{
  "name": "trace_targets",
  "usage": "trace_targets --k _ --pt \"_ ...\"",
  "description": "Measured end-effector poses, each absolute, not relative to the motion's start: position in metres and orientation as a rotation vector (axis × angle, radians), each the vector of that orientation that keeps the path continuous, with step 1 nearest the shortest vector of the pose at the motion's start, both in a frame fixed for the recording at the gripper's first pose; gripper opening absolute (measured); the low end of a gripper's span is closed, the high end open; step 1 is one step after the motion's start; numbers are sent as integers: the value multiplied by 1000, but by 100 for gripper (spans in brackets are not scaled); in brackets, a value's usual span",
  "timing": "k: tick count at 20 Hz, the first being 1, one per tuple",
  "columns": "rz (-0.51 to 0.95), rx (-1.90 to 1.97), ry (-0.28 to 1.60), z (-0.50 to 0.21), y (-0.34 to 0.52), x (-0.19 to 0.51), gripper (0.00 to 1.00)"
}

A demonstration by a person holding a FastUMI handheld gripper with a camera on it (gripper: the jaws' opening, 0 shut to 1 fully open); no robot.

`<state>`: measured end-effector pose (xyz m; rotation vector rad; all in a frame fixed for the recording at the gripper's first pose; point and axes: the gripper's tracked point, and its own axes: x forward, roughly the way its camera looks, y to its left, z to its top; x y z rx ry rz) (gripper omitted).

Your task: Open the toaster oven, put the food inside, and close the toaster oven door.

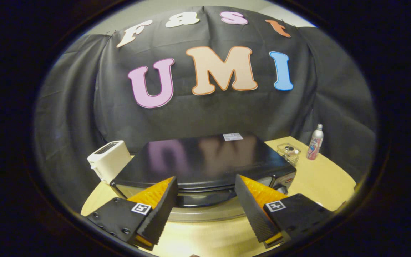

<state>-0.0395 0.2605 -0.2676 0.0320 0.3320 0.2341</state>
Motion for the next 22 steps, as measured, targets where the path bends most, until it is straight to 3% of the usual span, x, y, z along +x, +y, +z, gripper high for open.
trace_targets --k 22 --pt "277 -36 501 -333 209 -163 98"
